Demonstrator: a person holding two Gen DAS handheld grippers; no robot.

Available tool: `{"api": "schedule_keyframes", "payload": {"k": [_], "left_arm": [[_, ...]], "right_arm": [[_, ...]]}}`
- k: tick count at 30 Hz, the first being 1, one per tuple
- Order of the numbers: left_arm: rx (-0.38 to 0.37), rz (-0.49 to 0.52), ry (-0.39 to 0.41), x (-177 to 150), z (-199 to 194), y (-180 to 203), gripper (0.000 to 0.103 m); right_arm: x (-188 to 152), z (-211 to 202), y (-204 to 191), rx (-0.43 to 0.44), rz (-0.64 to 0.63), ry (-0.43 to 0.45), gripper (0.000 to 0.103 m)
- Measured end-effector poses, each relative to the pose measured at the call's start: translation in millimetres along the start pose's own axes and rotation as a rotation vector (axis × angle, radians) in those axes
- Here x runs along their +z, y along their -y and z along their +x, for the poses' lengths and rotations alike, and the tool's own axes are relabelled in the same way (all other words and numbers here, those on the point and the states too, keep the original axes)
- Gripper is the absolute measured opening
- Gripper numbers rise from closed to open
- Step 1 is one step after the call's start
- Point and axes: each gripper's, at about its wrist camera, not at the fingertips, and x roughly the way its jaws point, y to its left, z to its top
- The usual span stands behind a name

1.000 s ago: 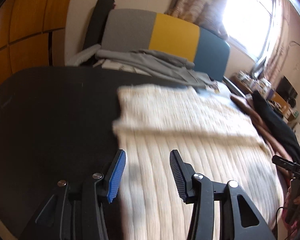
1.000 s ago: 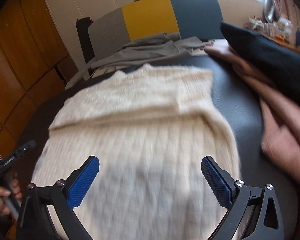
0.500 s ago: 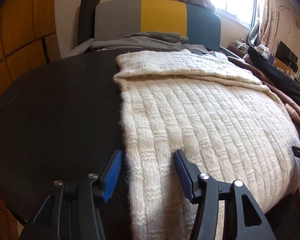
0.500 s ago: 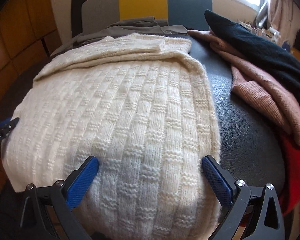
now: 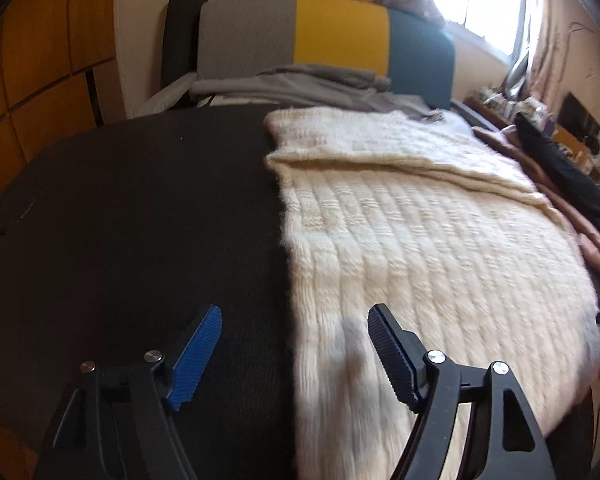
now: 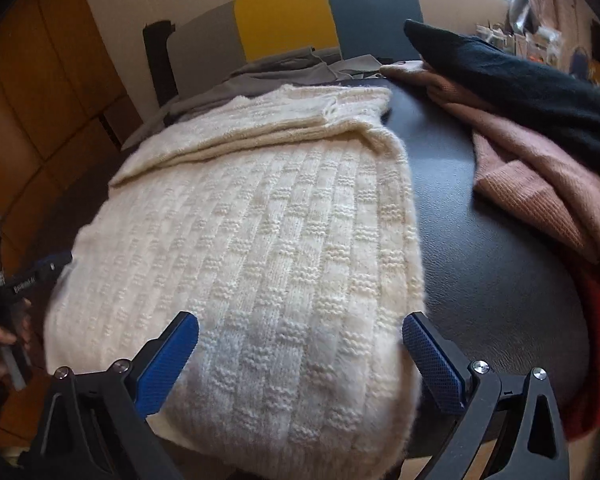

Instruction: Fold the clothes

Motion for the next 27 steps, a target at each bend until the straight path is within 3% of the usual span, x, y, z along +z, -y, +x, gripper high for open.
{"api": "schedule_keyframes", "payload": {"k": [5,7,9,14,19,25,27], "left_arm": [[-0.098,-0.034,0.016,-37.3,-37.5,-10.6,0.077],[-0.156,-0.074,0.009,-43.1,-41.2,-13.8,0.077],[-0.179,-0.082,0.011,-49.6,-44.2,-10.6,0.077],[-0.186,-0.093,-0.003,-58.1,-37.1,-2.9,0.077],[-0.177,-0.081,-0.001,-65.1,-40.6,4.8,0.078],[-0.237,-0.072,-0.032,-69.0,-44.9,18.0,0.078],[-0.215,-0.046,-0.051,-68.7,-42.0,24.7,0.078]], "right_arm": [[-21.2,-36.4,44.2,0.051,0.141,0.029,0.099],[-29.9,-35.4,51.2,0.055,0.157,0.007,0.088],[-37.7,-29.8,52.2,0.081,0.169,-0.015,0.071],[-40.4,-20.2,43.0,0.101,0.118,-0.020,0.070],[-44.1,-15.3,36.1,0.199,0.111,-0.038,0.068],[-48.1,-11.3,43.1,0.308,0.212,-0.051,0.066],[-48.7,-8.5,43.3,0.307,0.214,-0.052,0.066]]}}
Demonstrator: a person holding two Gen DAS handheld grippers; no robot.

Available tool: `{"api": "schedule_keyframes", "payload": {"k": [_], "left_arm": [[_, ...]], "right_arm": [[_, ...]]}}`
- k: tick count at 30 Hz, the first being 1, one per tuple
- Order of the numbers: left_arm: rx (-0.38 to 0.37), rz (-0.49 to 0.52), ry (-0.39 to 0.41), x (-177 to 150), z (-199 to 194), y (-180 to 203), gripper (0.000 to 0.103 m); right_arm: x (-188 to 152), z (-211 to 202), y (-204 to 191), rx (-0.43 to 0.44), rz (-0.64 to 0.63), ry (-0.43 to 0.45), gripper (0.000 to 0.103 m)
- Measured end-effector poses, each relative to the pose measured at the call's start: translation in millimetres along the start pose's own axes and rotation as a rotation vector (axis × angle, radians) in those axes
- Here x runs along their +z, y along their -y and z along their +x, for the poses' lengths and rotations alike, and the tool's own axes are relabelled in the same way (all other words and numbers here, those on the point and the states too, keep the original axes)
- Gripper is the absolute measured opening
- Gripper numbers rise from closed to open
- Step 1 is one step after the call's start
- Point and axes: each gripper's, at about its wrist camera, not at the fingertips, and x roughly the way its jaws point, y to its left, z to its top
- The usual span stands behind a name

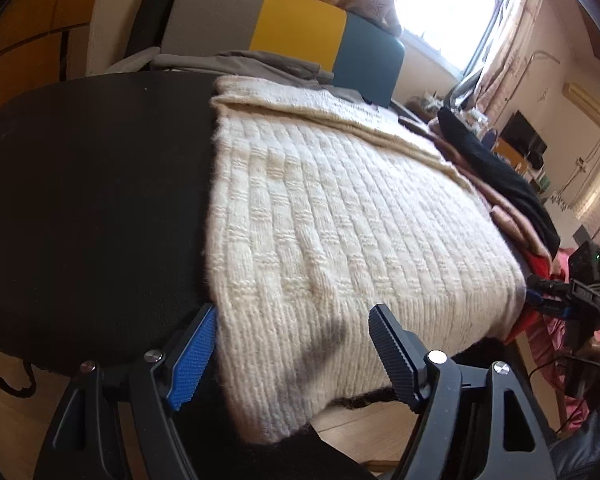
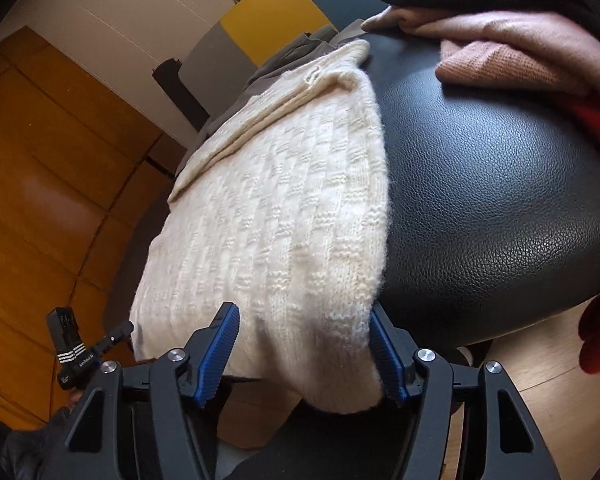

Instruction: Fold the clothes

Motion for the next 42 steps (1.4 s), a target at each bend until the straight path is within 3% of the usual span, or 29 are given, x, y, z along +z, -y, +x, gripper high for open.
{"api": "schedule_keyframes", "payload": {"k": [2,5,8,10,12,13,14,15,16,18,20,24,28,35,39,42], "left_arm": [[0.022,0.014,-0.008,0.3,2.2,4.0,0.077],[0.034,0.017,-0.025,1.7,3.4,5.9,0.077],[0.013,-0.009,-0.043,3.8,2.6,0.7,0.076],[0.000,-0.034,-0.058,5.4,1.8,-4.5,0.070],[0.020,-0.041,-0.072,6.4,0.8,-7.9,0.048],[0.034,-0.043,-0.078,7.7,0.6,-8.9,0.043],[0.037,-0.051,-0.083,9.2,0.3,-10.3,0.025],[0.023,-0.065,-0.090,10.3,0.1,-12.3,0.014],[0.006,-0.083,-0.098,10.6,0.6,-14.0,0.014],[0.002,-0.096,-0.096,10.2,2.0,-14.6,0.013],[0.005,-0.091,-0.090,9.5,1.8,-12.8,0.011],[-0.038,-0.123,-0.093,8.6,-0.6,-16.5,0.010],[-0.186,-0.180,-0.074,11.9,-10.4,-25.2,0.010],[-0.404,-0.203,0.015,45.8,-29.2,-27.8,0.010],[-0.480,-0.224,0.071,78.2,-28.2,-28.2,0.010],[-0.457,-0.194,0.085,104.7,-17.9,-24.5,0.010]], "right_arm": [[-0.2,1.6,-1.9,0.004,-0.015,-0.009,0.072],[1.1,6.8,-5.9,0.085,-0.004,-0.008,0.102],[2.1,16.9,-23.6,0.007,-0.070,-0.041,0.103],[1.6,18.9,-31.0,-0.032,-0.116,-0.065,0.103],[0.4,21.7,-37.6,-0.072,-0.148,-0.081,0.102],[-0.5,23.4,-41.4,-0.110,-0.165,-0.087,0.096],[-1.4,23.7,-43.9,-0.146,-0.179,-0.090,0.090],[-2.5,22.5,-44.9,-0.180,-0.194,-0.091,0.080],[-3.8,21.1,-45.8,-0.214,-0.207,-0.090,0.074],[-5.2,15.7,-42.1,-0.266,-0.211,-0.082,0.043],[-4.3,8.8,-30.0,-0.270,-0.167,-0.077,0.023],[-0.8,5.9,-20.7,-0.159,-0.063,-0.101,0.014],[4.1,0.9,-19.2,0.031,0.047,-0.070,0.014],[49.5,-5.6,-37.6,0.211,0.072,0.030,0.013],[83.7,5.0,-44.7,0.210,0.057,0.056,0.013],[107.2,20.2,-42.3,0.155,0.060,0.033,0.017]]}}
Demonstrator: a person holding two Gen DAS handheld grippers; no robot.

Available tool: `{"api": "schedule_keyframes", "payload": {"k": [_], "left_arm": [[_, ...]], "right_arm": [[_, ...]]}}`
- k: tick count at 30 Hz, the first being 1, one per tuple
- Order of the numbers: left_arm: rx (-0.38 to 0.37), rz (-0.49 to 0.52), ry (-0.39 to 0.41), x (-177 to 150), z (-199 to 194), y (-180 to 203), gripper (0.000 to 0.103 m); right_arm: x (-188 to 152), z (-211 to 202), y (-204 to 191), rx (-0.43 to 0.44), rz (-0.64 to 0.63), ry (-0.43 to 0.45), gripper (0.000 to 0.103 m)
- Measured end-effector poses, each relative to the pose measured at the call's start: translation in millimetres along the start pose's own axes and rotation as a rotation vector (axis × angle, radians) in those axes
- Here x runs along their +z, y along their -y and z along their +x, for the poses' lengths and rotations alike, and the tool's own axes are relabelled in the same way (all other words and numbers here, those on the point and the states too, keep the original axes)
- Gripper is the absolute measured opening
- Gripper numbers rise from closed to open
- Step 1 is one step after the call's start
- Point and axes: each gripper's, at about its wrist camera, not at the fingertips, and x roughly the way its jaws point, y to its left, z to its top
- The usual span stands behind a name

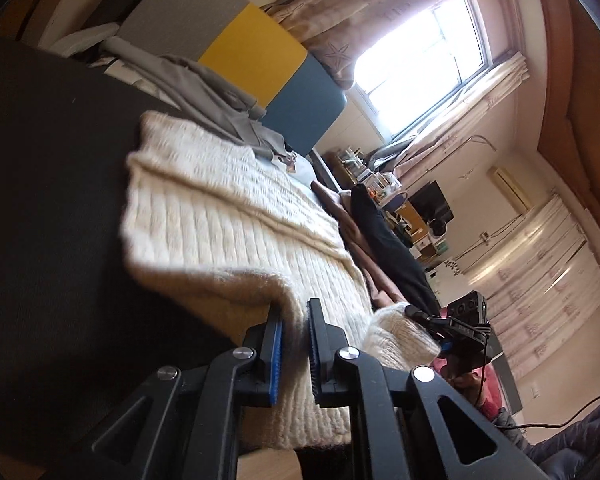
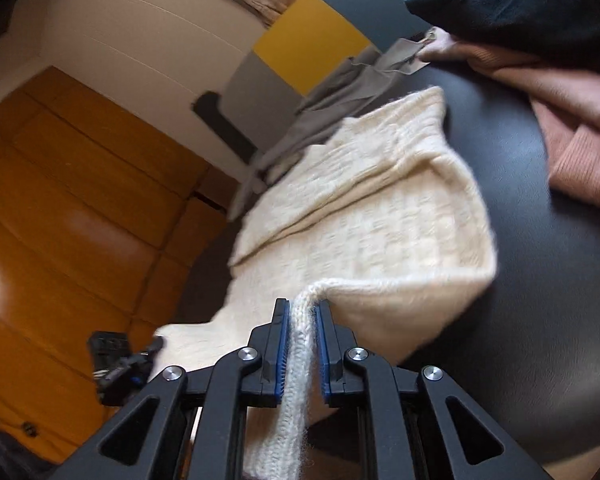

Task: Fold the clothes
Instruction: 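Grasp the sweater side edge with the right gripper and fold it inward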

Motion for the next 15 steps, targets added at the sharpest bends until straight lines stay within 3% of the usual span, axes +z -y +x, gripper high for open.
{"api": "schedule_keyframes", "payload": {"k": [4,7,8,9,10,11,12,15], "left_arm": [[0.042,0.028,-0.041,14.2,22.9,-4.8,0.010],[0.087,0.008,-0.096,14.4,40.2,-18.5,0.010],[0.091,0.003,-0.105,11.8,42.8,-22.1,0.010],[0.091,-0.006,-0.110,9.1,44.3,-25.3,0.010],[0.087,-0.019,-0.111,6.0,44.7,-28.2,0.010],[0.084,-0.033,-0.113,2.7,44.7,-30.9,0.011],[0.084,-0.045,-0.114,-0.7,44.1,-33.1,0.011],[0.091,-0.074,-0.120,-10.0,41.5,-38.2,0.011]], "right_arm": [[8.3,16.9,14.1,-0.166,-0.045,-0.075,0.017],[8.3,22.7,34.6,-0.172,0.024,-0.150,0.017],[6.9,19.4,38.5,-0.151,0.054,-0.144,0.027],[4.6,13.7,39.3,-0.123,0.066,-0.131,0.047],[1.3,8.7,38.9,-0.091,0.069,-0.123,0.060],[-2.7,6.5,38.1,-0.065,0.071,-0.129,0.083],[-7.6,6.6,37.2,-0.046,0.069,-0.141,0.090],[-25.3,14.1,35.3,-0.059,0.047,-0.189,0.091]]}}
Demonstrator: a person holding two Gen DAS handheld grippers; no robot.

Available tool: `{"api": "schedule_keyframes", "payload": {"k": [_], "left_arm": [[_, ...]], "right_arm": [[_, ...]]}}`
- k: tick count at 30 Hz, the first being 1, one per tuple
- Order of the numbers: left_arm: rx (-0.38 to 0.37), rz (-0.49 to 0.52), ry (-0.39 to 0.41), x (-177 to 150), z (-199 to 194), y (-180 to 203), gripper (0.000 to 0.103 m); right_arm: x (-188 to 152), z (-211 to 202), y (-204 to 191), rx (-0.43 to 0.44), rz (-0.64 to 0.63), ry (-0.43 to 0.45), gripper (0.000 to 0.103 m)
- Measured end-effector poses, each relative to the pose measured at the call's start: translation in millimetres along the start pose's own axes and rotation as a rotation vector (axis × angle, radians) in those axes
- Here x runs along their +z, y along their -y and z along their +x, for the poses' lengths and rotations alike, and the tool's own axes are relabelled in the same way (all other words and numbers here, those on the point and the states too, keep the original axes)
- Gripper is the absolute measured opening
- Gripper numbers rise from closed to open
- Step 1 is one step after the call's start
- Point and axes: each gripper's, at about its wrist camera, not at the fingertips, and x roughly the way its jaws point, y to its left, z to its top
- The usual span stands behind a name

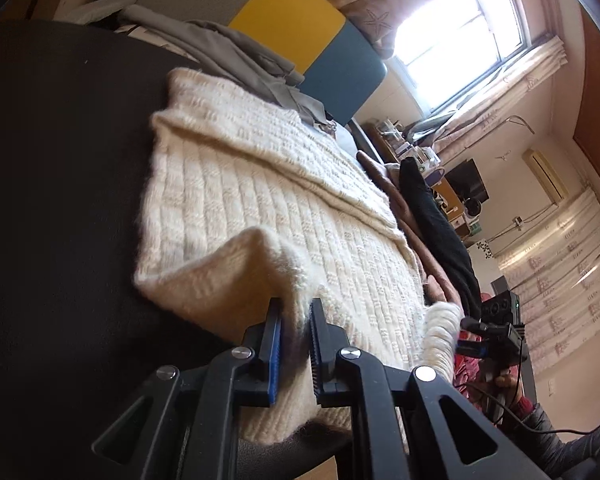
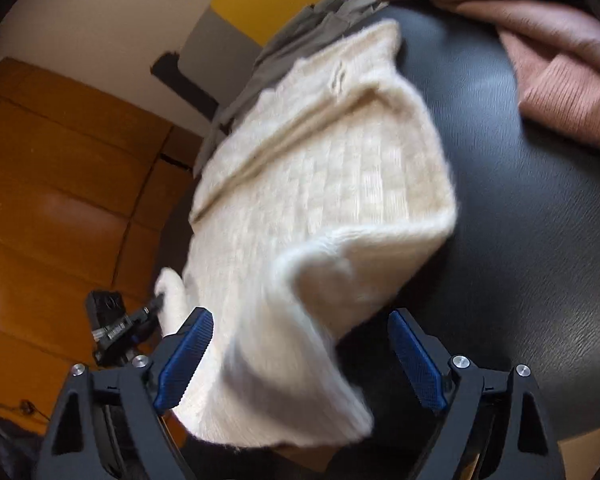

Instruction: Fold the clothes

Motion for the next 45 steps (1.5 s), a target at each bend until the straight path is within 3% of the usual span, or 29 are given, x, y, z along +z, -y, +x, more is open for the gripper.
{"api": "schedule_keyframes", "payload": {"k": [3,7,13,15,16,17,18,19,22,26,29,33,36,39,41,42,45], "left_arm": [[0.013,-0.008,-0.001,-7.1,-3.7,-0.6,0.011],[0.029,0.002,-0.003,-13.3,-9.8,3.0,0.011],[0.028,-0.005,-0.009,-19.6,-16.8,0.5,0.011],[0.028,-0.012,-0.018,-23.4,-16.9,-1.7,0.011],[0.028,-0.016,-0.023,-25.8,-17.1,-2.3,0.011],[0.028,-0.019,-0.029,-28.6,-17.4,-2.5,0.011],[0.025,-0.020,-0.036,-31.3,-18.2,-2.3,0.011],[0.019,-0.017,-0.042,-33.7,-19.9,-1.8,0.011],[-0.007,-0.001,-0.057,-39.8,-27.3,0.4,0.011],[-0.105,-0.021,-0.032,-34.7,-40.5,2.8,0.011],[-0.171,-0.017,0.026,-15.2,-50.3,10.6,0.011],[-0.247,0.001,0.133,29.7,-55.9,21.9,0.007],[-0.188,0.029,0.155,64.2,-45.1,27.0,0.006],[-0.127,0.050,0.110,82.7,-34.8,27.3,0.010],[0.018,0.131,0.069,78.9,-36.3,26.3,0.011],[0.081,0.165,0.041,73.9,-38.0,23.3,0.018],[0.174,0.165,-0.059,47.8,-46.1,-0.9,0.023]], "right_arm": [[-10.4,2.8,-10.0,-0.008,-0.046,0.025,0.102],[-21.1,8.3,-29.0,-0.126,-0.132,-0.069,0.102],[-51.6,-4.4,-22.3,-0.126,-0.129,-0.146,0.100],[-62.9,1.0,-20.8,-0.137,-0.155,-0.174,0.082],[-65.9,2.8,-20.5,-0.160,-0.156,-0.168,0.080],[-67.1,1.6,-20.0,-0.170,-0.148,-0.159,0.067],[-68.2,0.8,-19.0,-0.170,-0.137,-0.162,0.015],[-69.8,0.9,-17.6,-0.169,-0.125,-0.172,0.009],[-68.0,-0.9,-25.3,-0.175,-0.143,-0.168,0.007],[-43.1,-12.3,-45.8,-0.041,-0.146,-0.086,0.007],[-15.1,-14.4,-58.0,0.045,-0.144,-0.026,0.007],[31.9,-5.6,-65.5,0.095,-0.127,0.051,0.007],[63.8,5.4,-67.4,0.075,-0.122,0.075,0.007],[77.2,18.6,-60.4,0.022,-0.115,0.040,0.007],[73.5,25.3,-51.8,-0.003,-0.115,0.011,0.007],[70.8,29.7,-47.4,-0.007,-0.112,-0.002,0.007],[60.4,41.3,-30.2,-0.014,-0.083,-0.029,0.007]]}}
